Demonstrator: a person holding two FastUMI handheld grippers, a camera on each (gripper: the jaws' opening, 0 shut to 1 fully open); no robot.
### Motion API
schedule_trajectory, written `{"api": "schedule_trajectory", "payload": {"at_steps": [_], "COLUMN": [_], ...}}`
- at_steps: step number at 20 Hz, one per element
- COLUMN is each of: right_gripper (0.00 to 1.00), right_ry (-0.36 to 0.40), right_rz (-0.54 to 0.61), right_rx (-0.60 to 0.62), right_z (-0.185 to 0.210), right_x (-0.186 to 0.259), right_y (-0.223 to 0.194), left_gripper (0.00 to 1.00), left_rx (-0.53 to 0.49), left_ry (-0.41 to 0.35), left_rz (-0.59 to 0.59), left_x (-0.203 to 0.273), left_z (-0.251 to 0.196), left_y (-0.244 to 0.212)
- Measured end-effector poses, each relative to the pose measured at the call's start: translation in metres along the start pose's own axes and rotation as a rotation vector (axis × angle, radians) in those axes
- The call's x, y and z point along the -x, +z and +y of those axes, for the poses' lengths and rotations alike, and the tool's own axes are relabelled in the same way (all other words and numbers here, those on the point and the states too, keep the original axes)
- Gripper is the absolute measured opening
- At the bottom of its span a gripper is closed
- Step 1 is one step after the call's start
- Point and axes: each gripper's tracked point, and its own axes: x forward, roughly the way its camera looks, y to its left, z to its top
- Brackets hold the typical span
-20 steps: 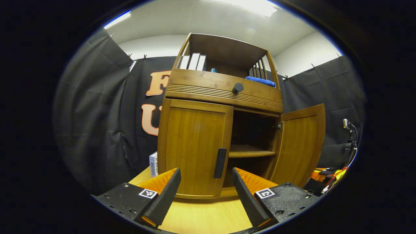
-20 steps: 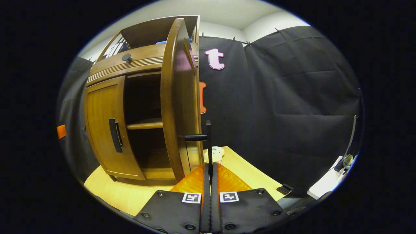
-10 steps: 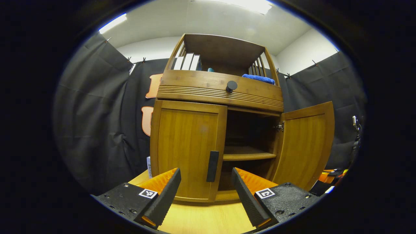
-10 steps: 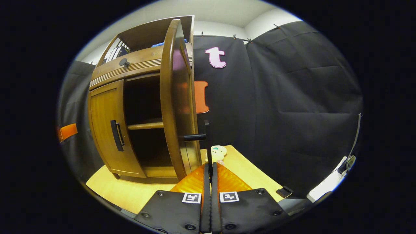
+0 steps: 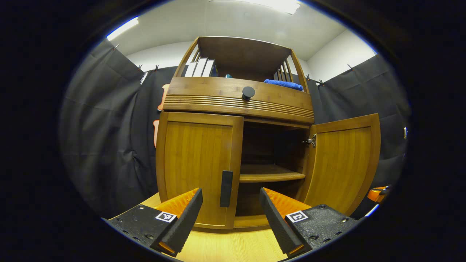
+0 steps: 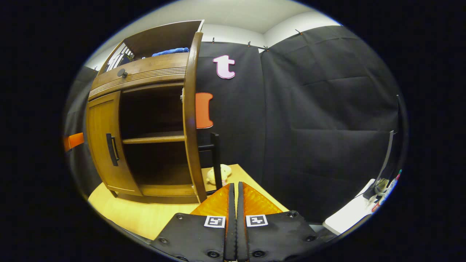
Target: Open the right door of the double-door shoe cabinet with the right hand, and open the left door with the left hand.
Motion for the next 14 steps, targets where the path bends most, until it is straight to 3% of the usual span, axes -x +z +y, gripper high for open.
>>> {"api": "schedule_trajectory", "payload": {"at_steps": [12, 14], "right_gripper": [0.10, 0.27], "right_ry": [-0.022, -0.045], "right_rz": [0.023, 0.024], "right_rx": [-0.069, -0.057], "right_z": [-0.016, -0.023], "right_x": [0.023, 0.022], "right_y": [0.005, 0.004], "left_gripper": [0.92, 0.92], "left_rx": [0.003, 0.009], "left_ry": [0.024, 0.038], "left_rz": [0.009, 0.006], "left_x": [-0.056, -0.068], "left_z": [-0.003, 0.001], "left_y": [-0.017, -0.021]}}
